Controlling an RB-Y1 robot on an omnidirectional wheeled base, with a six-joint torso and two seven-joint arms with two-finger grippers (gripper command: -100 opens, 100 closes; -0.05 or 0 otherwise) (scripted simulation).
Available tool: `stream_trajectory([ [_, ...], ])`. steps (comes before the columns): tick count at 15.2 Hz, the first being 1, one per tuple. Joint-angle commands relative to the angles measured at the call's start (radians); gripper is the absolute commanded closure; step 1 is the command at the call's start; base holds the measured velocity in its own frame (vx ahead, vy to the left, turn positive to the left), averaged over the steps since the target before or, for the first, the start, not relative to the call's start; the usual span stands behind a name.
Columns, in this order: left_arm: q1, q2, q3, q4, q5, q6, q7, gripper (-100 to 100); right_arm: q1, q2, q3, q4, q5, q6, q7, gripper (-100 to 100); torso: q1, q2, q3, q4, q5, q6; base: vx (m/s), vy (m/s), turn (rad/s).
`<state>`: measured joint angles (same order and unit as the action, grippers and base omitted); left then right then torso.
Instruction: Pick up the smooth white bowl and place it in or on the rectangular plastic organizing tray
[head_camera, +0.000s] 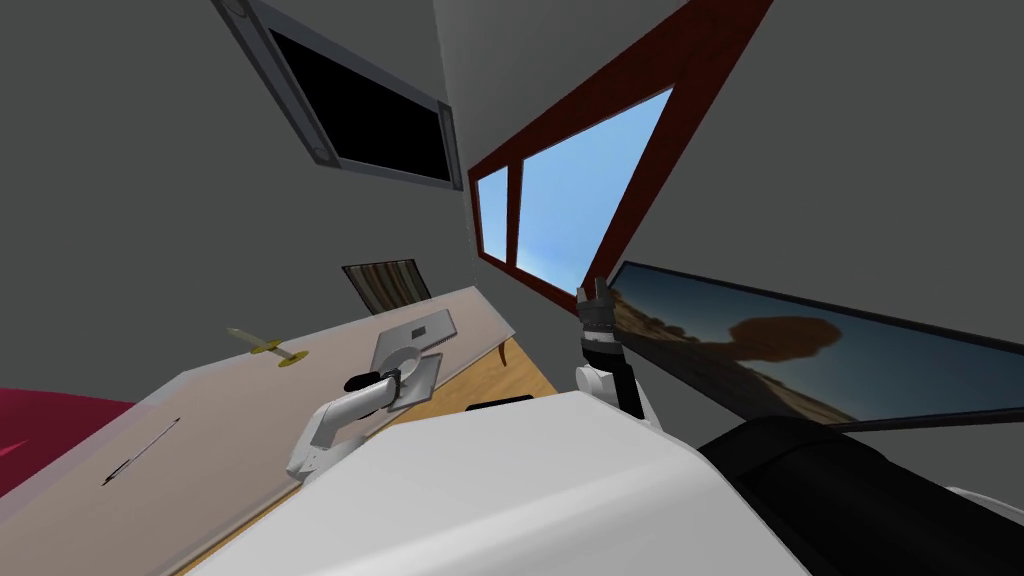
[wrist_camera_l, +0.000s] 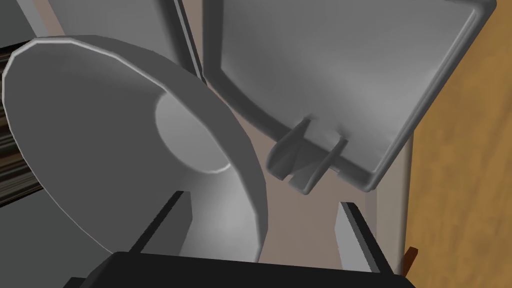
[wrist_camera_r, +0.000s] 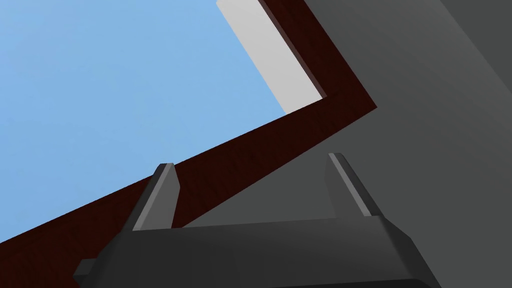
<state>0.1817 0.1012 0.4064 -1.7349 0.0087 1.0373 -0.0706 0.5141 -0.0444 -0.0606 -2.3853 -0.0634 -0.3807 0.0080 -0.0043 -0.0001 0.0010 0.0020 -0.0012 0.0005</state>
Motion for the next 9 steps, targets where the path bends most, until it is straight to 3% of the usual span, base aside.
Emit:
stream_trajectory([
  [1,0.0,0.0,0.0,0.0,0.0,0.0,0.0,-100,0.0,0.0,0.0,0.0,0.0,0.0,0.0,0,0.0,0.0,0.0,0.0,0.0,0.0,0.003,-0.008,0.001],
  [3,0.0,0.0,0.0,0.0,0.0,0.0,0.0,-100,0.0,0.0,0.0,0.0,0.0,0.0,0.0,0,0.002,0.001,0.0,0.0,0.001,0.0,0.0,0.0,0.0],
  [4,0.001,0.001,0.009,-0.04,0.004,0.042,-0.002,-100,0.0,0.0,0.0,0.0,0.0,0.0,0.0,0,0.002,0.001,0.0,0.0,0.001,0.0,-0.002,-0.001,-0.043],
  [5,0.001,0.001,0.009,-0.04,0.004,0.042,-0.002,-100,0.0,0.0,0.0,0.0,0.0,0.0,0.0,0,0.003,0.001,0.001,0.0,0.001,0.0,-0.005,0.002,-0.048],
  [9,0.004,0.004,0.028,-0.121,0.013,0.126,-0.006,-100,0.0,0.0,0.0,0.0,0.0,0.0,0.0,0,0.003,0.002,0.001,0.0,0.001,0.0,-0.009,0.005,-0.048],
])
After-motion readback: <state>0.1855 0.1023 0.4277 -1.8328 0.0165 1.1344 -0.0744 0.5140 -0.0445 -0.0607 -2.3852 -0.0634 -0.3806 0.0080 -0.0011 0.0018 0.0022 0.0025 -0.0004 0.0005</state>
